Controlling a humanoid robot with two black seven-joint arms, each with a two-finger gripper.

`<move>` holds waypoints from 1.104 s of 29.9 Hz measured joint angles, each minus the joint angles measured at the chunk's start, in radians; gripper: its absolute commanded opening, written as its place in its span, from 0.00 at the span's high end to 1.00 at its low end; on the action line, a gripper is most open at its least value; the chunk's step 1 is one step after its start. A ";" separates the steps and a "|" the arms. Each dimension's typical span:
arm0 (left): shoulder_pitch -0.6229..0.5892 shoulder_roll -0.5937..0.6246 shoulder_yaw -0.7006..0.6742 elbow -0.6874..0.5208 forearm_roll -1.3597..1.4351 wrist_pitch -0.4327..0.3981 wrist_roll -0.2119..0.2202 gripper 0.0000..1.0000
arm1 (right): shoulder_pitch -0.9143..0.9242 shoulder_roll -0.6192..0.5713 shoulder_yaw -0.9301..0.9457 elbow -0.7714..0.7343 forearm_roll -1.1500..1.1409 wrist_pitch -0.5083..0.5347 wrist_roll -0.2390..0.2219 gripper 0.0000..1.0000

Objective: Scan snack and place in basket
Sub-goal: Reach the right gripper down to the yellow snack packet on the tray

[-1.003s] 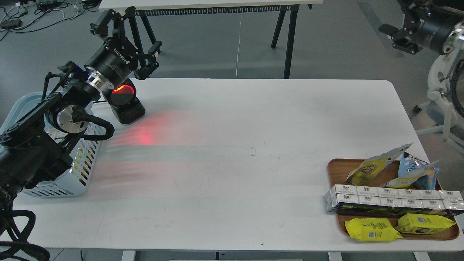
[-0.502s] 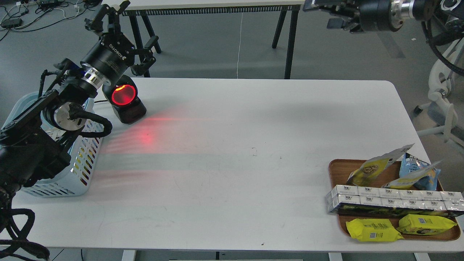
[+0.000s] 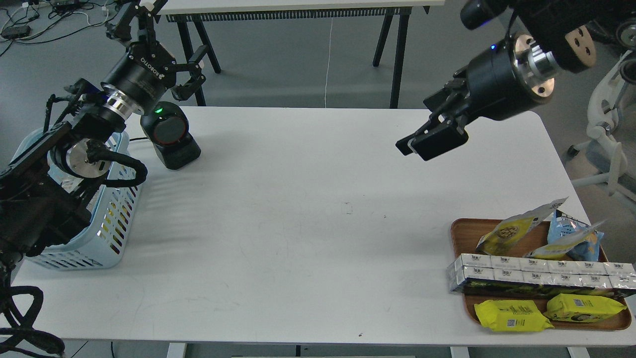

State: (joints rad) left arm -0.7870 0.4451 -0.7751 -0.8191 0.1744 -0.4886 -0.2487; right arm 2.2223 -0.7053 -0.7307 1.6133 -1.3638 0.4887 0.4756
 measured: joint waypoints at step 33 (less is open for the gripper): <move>0.011 -0.040 0.013 -0.002 0.004 0.000 0.001 0.00 | -0.250 -0.357 -0.086 0.060 -0.818 0.000 0.013 0.01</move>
State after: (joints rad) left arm -0.7762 0.4051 -0.7620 -0.8207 0.1780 -0.4887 -0.2474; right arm 1.9727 -1.0624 -0.8168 1.6734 -2.1817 0.4886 0.4888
